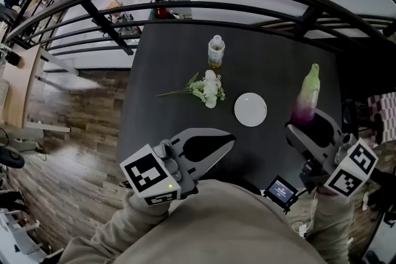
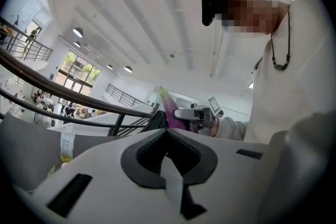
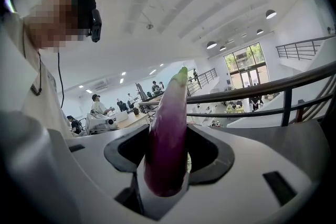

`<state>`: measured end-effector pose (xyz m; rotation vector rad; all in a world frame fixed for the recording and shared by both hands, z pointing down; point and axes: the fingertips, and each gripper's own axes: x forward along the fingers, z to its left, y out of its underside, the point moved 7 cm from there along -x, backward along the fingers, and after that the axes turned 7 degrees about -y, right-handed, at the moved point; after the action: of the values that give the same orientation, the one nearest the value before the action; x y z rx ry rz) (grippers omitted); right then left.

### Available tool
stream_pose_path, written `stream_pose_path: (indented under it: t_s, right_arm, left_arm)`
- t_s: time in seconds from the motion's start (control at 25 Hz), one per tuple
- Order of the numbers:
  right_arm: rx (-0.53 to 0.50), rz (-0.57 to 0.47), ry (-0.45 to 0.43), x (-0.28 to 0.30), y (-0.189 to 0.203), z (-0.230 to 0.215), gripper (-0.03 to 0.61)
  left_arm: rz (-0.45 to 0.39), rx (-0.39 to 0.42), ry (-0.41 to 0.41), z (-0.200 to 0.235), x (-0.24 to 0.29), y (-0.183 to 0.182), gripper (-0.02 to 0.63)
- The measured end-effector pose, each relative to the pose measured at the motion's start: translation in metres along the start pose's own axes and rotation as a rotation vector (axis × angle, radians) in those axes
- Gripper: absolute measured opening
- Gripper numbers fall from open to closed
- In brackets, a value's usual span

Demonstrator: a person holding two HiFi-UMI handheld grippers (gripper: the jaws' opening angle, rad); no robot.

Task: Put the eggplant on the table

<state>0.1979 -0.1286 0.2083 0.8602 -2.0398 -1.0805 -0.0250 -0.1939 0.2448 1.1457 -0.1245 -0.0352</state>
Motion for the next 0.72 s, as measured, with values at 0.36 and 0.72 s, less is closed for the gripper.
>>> stream_pose_path:
  t_s: [0.36, 0.72]
  right_arm:
    - [0.019, 0.019, -0.031, 0.006, 0.003, -0.031, 0.232]
    - [0.019, 0.060, -0.054, 0.014, 0.005, -0.046, 0.230]
  left_arm:
    - [0.008, -0.004, -0.066, 0.002, 0.012, 0.003, 0.005]
    - [0.005, -0.022, -0.105, 0.002, 0.016, 0.006, 0.005]
